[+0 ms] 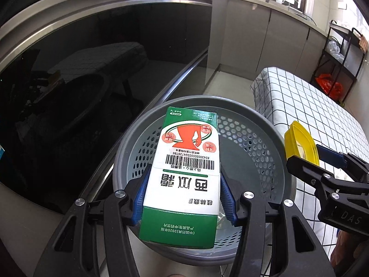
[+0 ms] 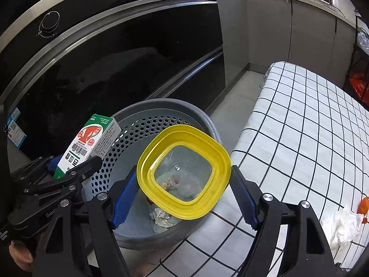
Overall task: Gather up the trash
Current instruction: 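Carry carton and lid over the grey basket and open both tools to drop them, then move both open tools back over the table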
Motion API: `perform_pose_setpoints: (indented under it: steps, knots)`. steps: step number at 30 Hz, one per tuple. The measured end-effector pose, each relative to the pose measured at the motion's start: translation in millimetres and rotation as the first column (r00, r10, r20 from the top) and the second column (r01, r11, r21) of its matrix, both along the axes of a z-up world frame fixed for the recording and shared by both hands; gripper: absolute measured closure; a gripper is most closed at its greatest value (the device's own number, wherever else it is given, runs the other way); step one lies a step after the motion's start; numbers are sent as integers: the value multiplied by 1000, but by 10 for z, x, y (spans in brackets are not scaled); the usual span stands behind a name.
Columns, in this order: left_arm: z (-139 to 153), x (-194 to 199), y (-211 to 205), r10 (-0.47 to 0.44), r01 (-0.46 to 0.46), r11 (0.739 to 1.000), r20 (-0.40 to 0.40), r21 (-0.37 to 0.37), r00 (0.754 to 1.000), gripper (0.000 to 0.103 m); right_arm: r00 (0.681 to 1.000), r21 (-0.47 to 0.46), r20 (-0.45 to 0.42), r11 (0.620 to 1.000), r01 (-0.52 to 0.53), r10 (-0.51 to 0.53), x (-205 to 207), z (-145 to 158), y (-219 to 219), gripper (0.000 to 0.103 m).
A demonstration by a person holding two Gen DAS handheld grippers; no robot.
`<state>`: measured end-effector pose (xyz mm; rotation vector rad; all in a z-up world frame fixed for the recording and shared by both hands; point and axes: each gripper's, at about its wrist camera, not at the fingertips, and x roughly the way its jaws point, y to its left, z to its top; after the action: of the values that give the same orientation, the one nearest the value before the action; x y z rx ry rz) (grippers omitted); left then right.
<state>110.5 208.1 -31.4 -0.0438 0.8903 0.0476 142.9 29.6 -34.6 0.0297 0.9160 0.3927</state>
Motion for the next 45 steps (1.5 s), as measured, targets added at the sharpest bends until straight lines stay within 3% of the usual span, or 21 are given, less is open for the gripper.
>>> perform_pose_setpoints:
  steps: [9, 13, 18, 36, 45]
  knots:
    - [0, 8, 138, 31, -31, 999, -4, -18, 1000, 50, 1000, -1, -3, 1000, -27, 27, 79, -34, 213, 29]
    - [3, 2, 173, 38, -38, 999, 0, -20, 999, 35, 1000, 21, -4, 999, -29, 29, 82, -50, 196, 26]
    - [35, -29, 213, 45, -45, 999, 13, -23, 999, 27, 1000, 14, 3, 1000, -21, 20, 77, -27, 180, 23]
    - [93, -95, 131, 37, -37, 999, 35, -6, 999, 26, 999, -16, 17, 999, 46, -46, -188, -7, -55, 23]
    - [167, -242, -16, 12, -13, 1000, 67, 3, 998, 25, 994, -24, 24, 994, 103, -102, -508, 38, -315, 23]
